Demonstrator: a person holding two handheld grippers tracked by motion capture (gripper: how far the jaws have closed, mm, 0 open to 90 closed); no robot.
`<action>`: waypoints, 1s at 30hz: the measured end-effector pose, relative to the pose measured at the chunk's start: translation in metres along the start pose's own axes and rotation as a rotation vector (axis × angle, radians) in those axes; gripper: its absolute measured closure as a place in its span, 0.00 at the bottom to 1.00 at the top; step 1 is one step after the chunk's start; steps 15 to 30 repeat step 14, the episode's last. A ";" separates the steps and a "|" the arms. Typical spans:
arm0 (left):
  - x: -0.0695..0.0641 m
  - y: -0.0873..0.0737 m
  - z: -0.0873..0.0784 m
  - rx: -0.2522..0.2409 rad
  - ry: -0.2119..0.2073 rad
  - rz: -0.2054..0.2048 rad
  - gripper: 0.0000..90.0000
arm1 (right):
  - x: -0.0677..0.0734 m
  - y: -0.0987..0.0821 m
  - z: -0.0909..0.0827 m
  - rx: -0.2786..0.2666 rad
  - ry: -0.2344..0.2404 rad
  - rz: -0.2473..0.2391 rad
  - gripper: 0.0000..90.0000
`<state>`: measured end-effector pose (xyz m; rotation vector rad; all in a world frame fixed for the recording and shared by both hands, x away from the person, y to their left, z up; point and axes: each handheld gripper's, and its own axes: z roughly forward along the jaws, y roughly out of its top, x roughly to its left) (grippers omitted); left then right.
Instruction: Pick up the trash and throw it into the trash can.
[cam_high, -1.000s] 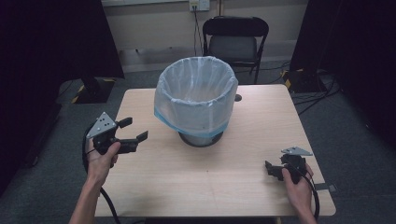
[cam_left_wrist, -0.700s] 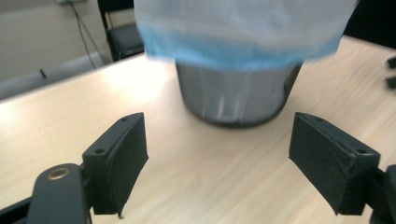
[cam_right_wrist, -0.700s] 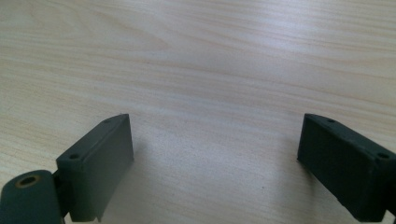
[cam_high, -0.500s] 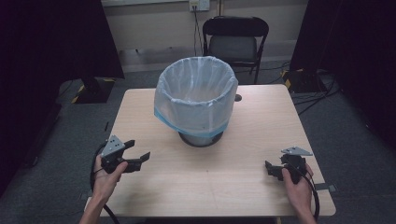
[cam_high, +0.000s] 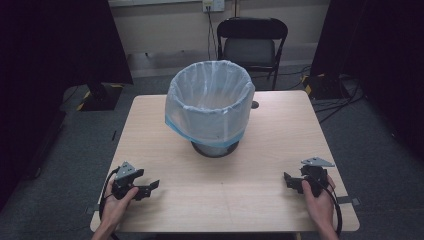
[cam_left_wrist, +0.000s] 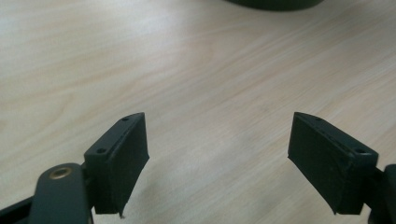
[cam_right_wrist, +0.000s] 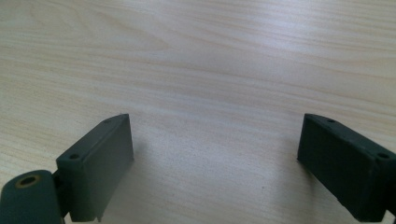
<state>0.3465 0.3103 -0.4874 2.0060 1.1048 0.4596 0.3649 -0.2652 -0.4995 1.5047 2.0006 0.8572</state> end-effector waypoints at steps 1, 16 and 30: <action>0.000 -0.002 0.003 0.013 -0.002 -0.013 0.23 | 0.000 0.000 0.000 0.000 0.000 0.001 0.10; -0.002 -0.008 0.011 0.056 0.037 0.038 0.20 | 0.000 0.000 0.000 0.000 0.000 0.000 0.10; -0.002 -0.008 0.011 0.056 0.037 0.038 0.20 | 0.000 0.000 0.000 0.000 0.000 0.000 0.10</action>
